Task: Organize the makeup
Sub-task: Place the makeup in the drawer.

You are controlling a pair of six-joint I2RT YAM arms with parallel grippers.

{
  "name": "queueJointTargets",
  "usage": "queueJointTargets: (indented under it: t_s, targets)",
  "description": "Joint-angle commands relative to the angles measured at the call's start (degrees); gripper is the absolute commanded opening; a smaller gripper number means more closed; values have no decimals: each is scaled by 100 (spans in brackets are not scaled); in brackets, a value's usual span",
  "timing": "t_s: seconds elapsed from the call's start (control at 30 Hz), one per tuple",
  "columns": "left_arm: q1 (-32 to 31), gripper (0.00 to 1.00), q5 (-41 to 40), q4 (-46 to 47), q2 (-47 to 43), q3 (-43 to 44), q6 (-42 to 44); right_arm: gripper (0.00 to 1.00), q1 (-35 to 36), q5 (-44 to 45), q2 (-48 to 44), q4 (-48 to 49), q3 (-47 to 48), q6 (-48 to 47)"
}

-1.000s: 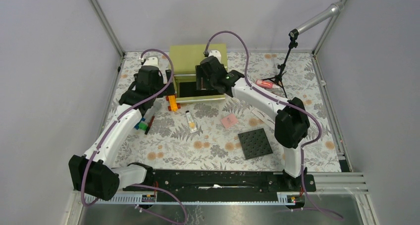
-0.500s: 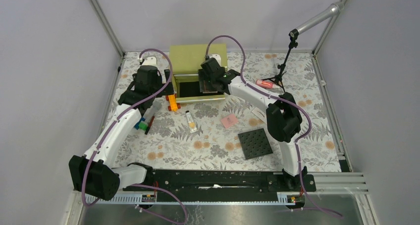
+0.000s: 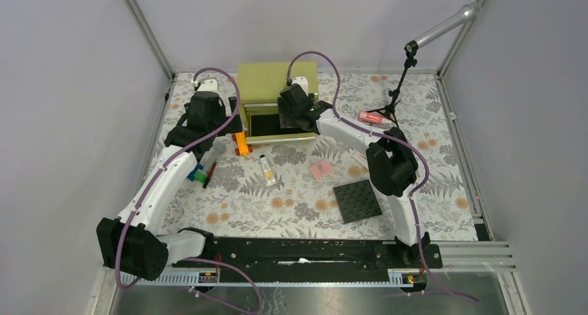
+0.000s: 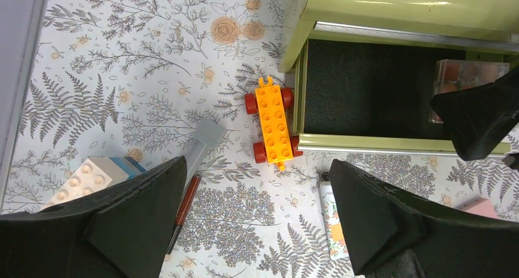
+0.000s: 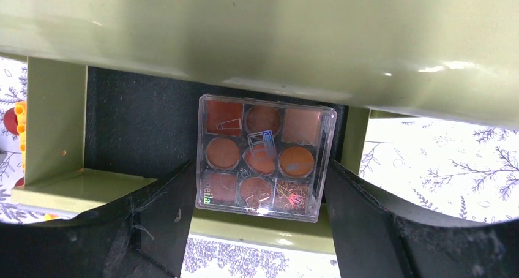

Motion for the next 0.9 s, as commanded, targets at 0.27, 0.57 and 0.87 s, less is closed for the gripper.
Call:
queueJointTargets:
  t_s: [0.27,0.57,0.87]
  targets:
    - [66,99,127,233,-78,-1,59,46,-55,211,262,492,-168,-52]
    - [83,99,141,236,-108,-4,67,52,-65,176,268,407,-368,-40]
    - [101,99,202,235,-106,-3,72,63,-54,-219,-39,198,-606,220]
